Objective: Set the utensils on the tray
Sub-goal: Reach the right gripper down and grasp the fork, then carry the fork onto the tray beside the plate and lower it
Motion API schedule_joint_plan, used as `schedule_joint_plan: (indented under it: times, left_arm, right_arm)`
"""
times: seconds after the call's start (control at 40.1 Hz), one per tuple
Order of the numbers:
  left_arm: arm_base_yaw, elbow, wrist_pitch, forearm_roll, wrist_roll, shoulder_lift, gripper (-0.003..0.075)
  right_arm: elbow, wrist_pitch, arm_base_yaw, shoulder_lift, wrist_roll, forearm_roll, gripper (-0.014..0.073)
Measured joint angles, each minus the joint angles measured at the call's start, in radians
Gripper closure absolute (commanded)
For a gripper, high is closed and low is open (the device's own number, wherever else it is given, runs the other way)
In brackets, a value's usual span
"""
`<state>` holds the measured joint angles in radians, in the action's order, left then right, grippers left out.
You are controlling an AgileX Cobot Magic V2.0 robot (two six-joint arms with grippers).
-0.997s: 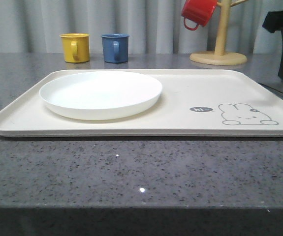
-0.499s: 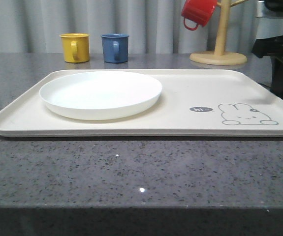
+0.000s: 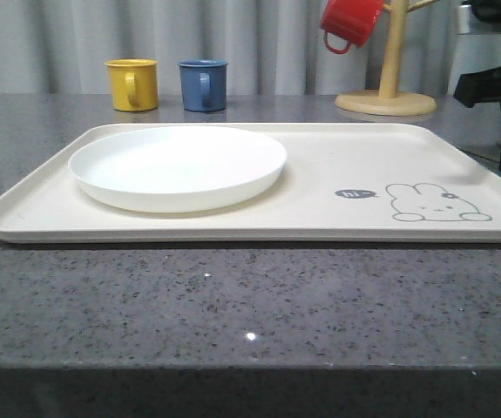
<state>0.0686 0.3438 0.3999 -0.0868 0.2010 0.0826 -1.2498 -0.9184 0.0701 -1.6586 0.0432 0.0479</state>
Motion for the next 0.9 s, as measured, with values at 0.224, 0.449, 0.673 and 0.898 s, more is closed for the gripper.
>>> schedule_joint_plan:
  times: [0.224,0.449,0.673,0.898]
  left_arm:
    - [0.000,0.000,0.000,0.000,0.000,0.000,0.0738]
    - [0.000,0.000,0.000,0.000,0.000,0.000,0.0738]
    - [0.000,0.000,0.000,0.000,0.000,0.000,0.0738]
    - [0.000,0.000,0.000,0.000,0.000,0.000,0.0738]
  right_arm:
    - [0.006,-0.039,0.041,0.152,-0.082,-0.014,0.0651]
    - [-0.048,-0.126,0.193,0.207,-0.235,-0.023,0.0651]
    - [-0.153,-0.139,0.370,0.106,-0.336,-0.048,0.0651]
    - [-0.221,-0.117,0.439,-0.036,-0.473,-0.048,0.0651]
